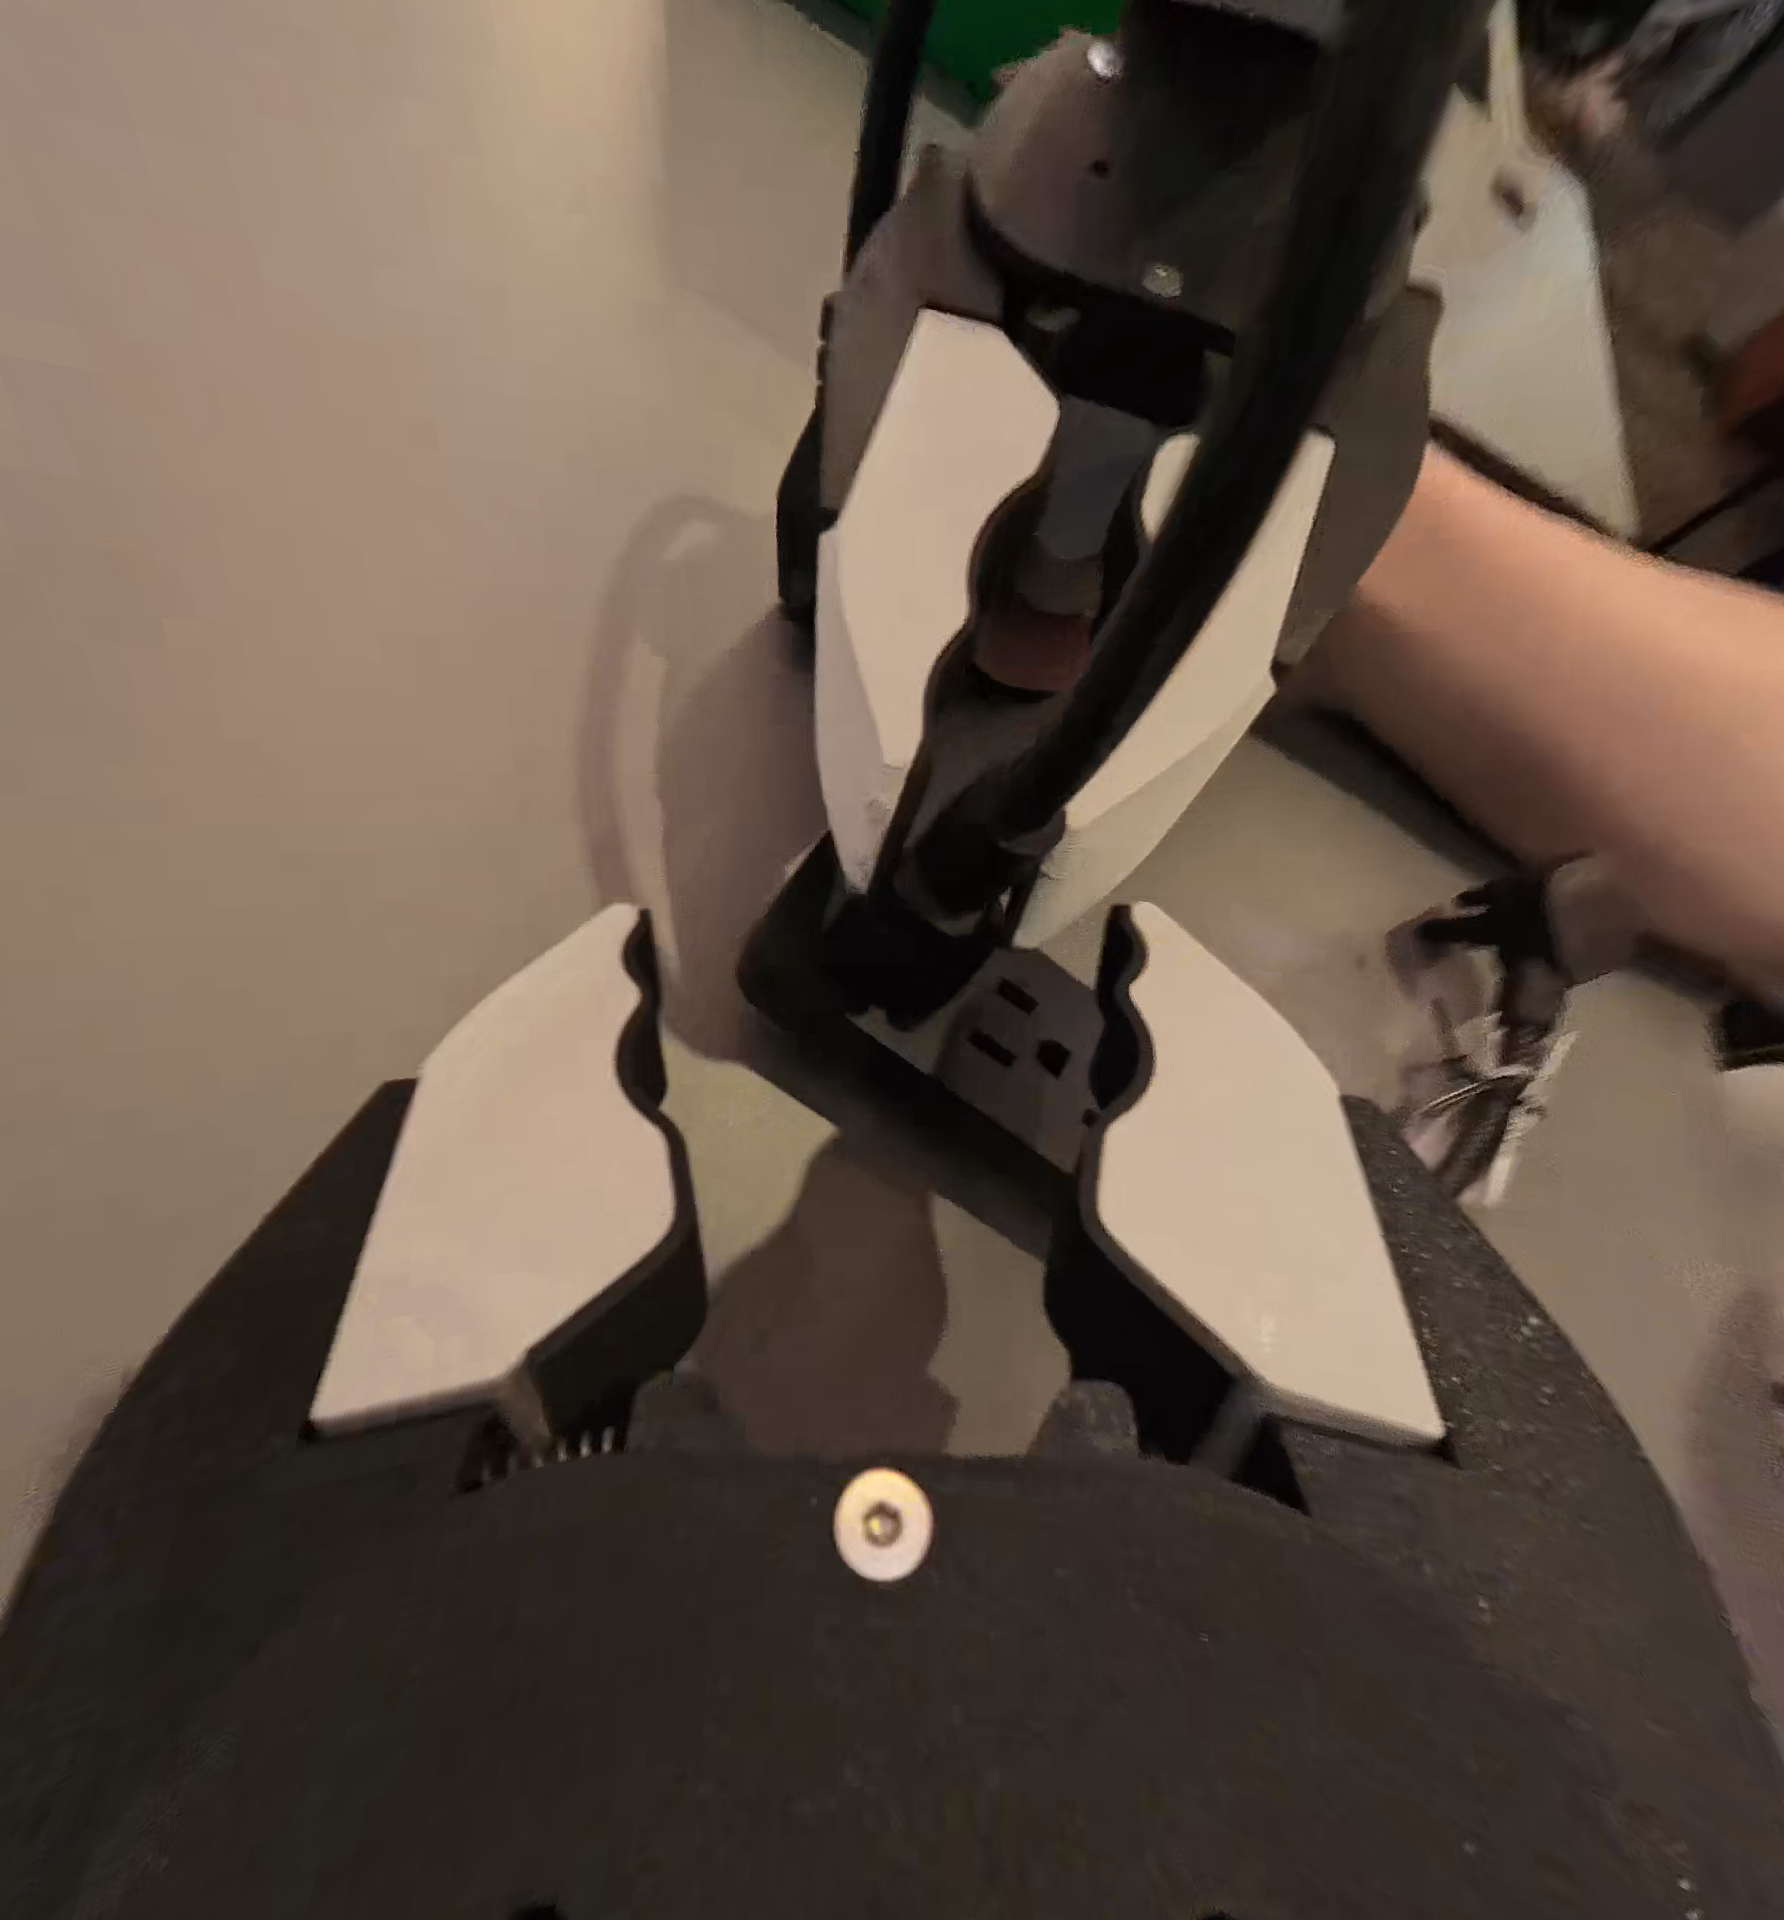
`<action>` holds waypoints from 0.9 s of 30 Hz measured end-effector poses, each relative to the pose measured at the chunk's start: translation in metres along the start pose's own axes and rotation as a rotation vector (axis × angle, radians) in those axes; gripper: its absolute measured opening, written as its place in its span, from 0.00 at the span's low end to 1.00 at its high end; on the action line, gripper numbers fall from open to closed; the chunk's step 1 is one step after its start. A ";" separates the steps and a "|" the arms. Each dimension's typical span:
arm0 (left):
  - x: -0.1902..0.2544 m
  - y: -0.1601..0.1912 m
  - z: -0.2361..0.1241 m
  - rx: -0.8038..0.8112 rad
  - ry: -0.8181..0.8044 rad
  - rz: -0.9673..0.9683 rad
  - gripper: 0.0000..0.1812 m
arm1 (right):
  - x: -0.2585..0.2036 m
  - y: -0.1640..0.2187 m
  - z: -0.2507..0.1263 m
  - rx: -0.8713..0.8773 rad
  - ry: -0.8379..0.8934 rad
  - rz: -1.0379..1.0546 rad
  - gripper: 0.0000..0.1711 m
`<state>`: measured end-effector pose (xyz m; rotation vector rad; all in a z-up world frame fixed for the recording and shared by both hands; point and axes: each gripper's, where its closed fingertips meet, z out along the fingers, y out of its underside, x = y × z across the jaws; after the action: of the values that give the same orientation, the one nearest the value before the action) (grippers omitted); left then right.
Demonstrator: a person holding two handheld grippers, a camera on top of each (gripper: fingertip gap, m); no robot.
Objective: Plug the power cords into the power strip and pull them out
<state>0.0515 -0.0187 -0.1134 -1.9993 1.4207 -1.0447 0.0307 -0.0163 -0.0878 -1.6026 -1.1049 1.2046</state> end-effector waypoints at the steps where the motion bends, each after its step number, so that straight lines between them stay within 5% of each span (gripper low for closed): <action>1: 0.002 0.002 0.004 -0.015 -0.018 0.076 0.47 | -0.002 0.000 0.001 -0.005 -0.001 -0.012 0.12; 4: 0.008 0.006 0.017 -0.054 -0.069 0.283 0.42 | -0.009 -0.012 0.003 0.048 -0.004 -0.048 0.18; 7: -0.002 0.009 0.024 -0.064 -0.157 0.349 0.17 | -0.007 -0.037 -0.012 0.143 0.083 -0.087 0.19; 14: -0.052 -0.005 0.005 0.043 -0.362 -0.100 0.12 | -0.018 -0.069 -0.066 -0.003 0.579 -0.027 0.24; 17: -0.071 -0.006 -0.006 0.107 -0.470 -0.224 0.12 | -0.035 -0.052 -0.048 -0.120 0.767 -0.074 0.39; 23: -0.075 -0.003 -0.011 0.109 -0.511 -0.246 0.13 | -0.025 0.045 0.034 -0.389 0.768 0.137 0.49; 26: -0.077 -0.002 -0.016 0.088 -0.541 -0.216 0.12 | -0.015 0.068 0.040 -0.588 0.797 0.132 0.47; 27: -0.077 -0.002 -0.017 0.084 -0.541 -0.211 0.12 | -0.013 0.065 0.039 -0.585 0.796 0.109 0.38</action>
<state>0.0255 0.0549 -0.1261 -2.1801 0.8823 -0.5591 0.0012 -0.0423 -0.1543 -2.3103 -0.8635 0.1992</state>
